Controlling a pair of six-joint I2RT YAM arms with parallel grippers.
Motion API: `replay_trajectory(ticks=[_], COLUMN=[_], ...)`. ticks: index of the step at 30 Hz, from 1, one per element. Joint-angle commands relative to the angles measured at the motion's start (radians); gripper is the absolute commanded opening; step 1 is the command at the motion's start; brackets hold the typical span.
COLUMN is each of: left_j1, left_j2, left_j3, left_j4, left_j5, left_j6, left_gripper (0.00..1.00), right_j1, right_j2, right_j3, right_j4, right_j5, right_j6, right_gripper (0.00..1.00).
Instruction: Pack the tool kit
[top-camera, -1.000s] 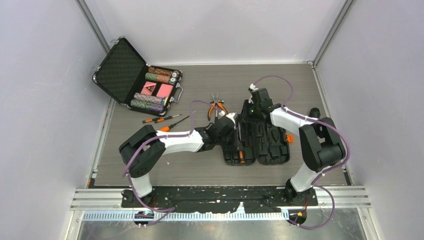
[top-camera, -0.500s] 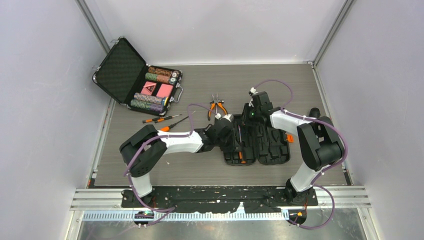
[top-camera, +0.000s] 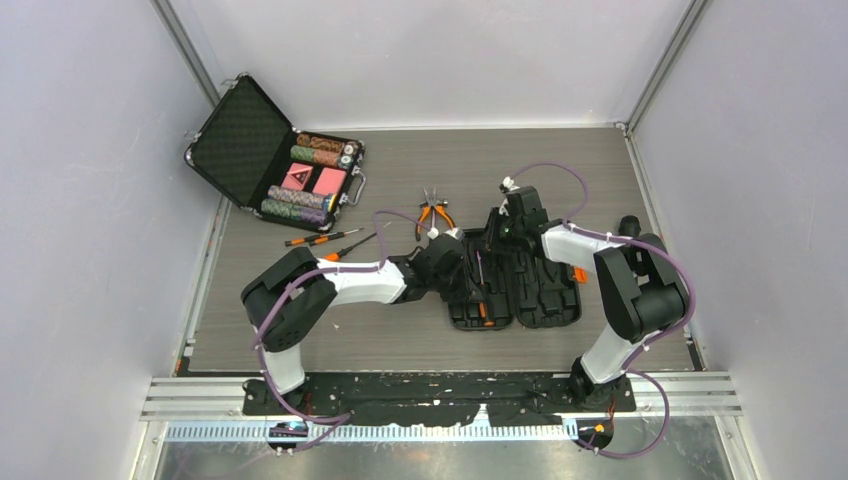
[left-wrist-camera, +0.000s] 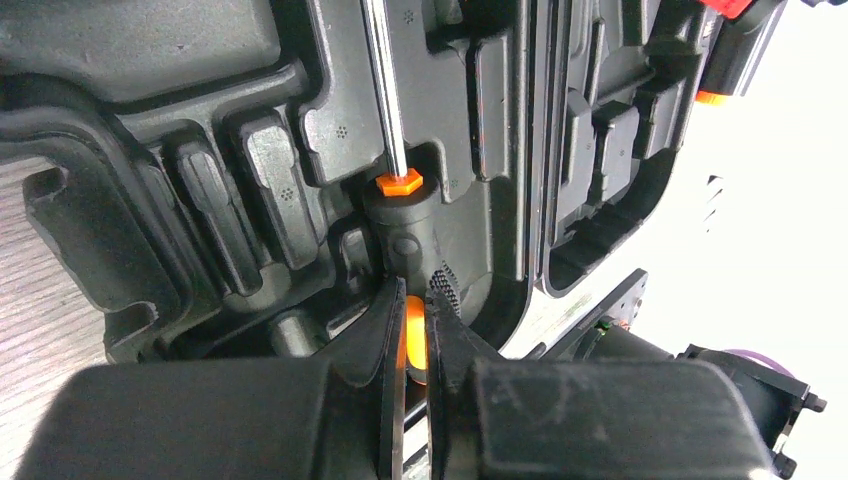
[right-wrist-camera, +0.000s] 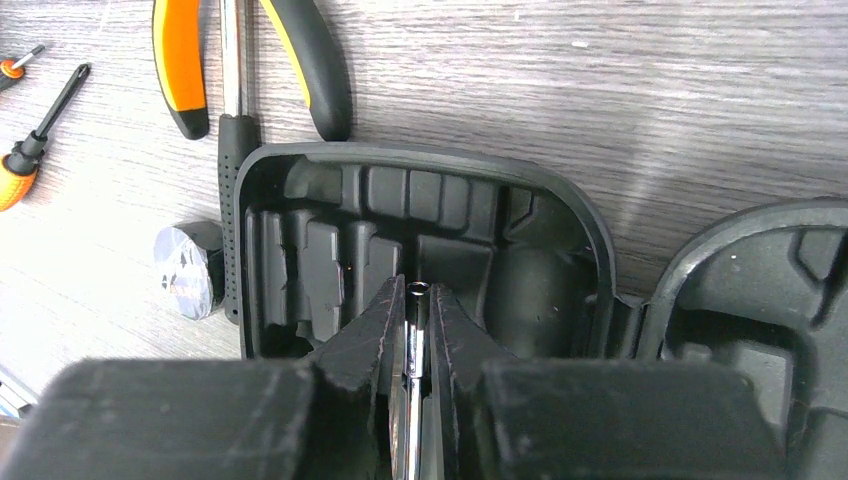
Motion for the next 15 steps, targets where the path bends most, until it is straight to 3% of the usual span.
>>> replay_trajectory(ticks=[1,15], left_j1=[-0.002,0.009], left_j2=[0.059,0.073], left_j3=[-0.020,-0.032], left_j4=[-0.042,-0.079], left_j5=[-0.022,-0.026], left_j6=[-0.004,-0.042], left_gripper=[0.07,0.06], right_j1=[0.008,-0.004], right_j2=[0.057,0.060], right_j3=[-0.065,-0.149], right_j4=[-0.033,-0.025], right_j5=[0.085,0.164], right_j6=[-0.007,0.041], right_gripper=[0.06,0.05])
